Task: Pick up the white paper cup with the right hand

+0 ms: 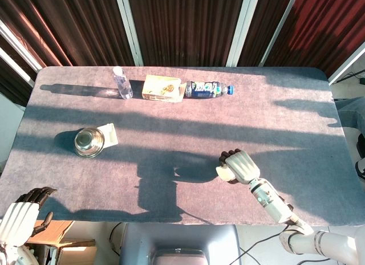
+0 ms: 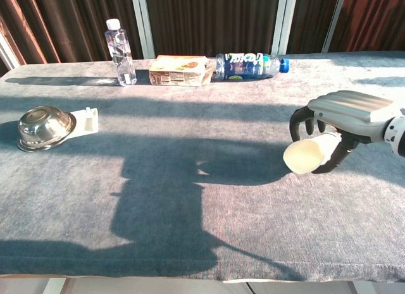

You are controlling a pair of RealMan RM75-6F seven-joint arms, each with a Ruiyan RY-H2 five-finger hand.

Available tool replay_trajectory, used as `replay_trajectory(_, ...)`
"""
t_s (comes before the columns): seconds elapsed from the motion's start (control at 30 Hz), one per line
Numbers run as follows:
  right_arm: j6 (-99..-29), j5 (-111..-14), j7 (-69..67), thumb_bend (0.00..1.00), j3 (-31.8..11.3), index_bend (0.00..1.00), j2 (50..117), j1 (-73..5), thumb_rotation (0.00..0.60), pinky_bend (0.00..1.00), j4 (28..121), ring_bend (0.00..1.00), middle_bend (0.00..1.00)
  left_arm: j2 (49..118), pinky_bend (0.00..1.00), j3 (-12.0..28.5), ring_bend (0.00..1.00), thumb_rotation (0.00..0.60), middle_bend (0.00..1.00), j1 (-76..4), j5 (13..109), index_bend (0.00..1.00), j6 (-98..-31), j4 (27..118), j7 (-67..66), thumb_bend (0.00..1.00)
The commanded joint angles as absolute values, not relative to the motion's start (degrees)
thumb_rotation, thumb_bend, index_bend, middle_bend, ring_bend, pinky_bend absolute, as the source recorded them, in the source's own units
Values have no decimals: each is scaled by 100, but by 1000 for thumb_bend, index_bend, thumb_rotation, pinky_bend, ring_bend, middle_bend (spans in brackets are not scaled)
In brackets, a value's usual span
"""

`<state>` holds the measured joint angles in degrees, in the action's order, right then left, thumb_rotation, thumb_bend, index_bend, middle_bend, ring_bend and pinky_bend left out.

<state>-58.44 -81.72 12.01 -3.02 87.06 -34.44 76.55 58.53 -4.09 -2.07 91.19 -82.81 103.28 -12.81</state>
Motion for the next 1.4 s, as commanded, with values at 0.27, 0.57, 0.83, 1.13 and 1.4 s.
replay_trajectory(0.27, -6364, -9355, -4238, 267, 71, 627, 8835, -3489, 600, 533, 6915, 449, 467, 5848, 361, -408, 237, 600, 239, -217, 9090, 260, -8253, 10338, -1284, 407)
replay_trajectory(0.57, -6297, -9762, -5899, 267, 432, 534, 8823, -3693, 600, 476, 6396, 376, 460, 5862, 362, -405, 237, 600, 238, -214, 9096, 260, -8268, 10335, -1315, 406)
replay_trajectory(0.83, -6423, -10090, -6663, 267, 823, 487, 8871, -3753, 600, 396, 5758, 299, 387, 5856, 361, -404, 237, 600, 238, -205, 9090, 260, -8286, 10337, -1298, 406)
replay_trajectory(1.13, -6663, -10070, -6424, 267, 865, 461, 8769, -3684, 600, 306, 5710, 208, 313, 5857, 361, -413, 237, 600, 238, -213, 9086, 260, -8259, 10351, -1327, 407)
replay_trajectory(1.4, -7030, -10259, -5856, 267, 974, 66, 8186, -3646, 600, 44, 6285, 0, 50, 5841, 362, -430, 237, 600, 238, -216, 9103, 260, -8247, 10362, -1307, 407)
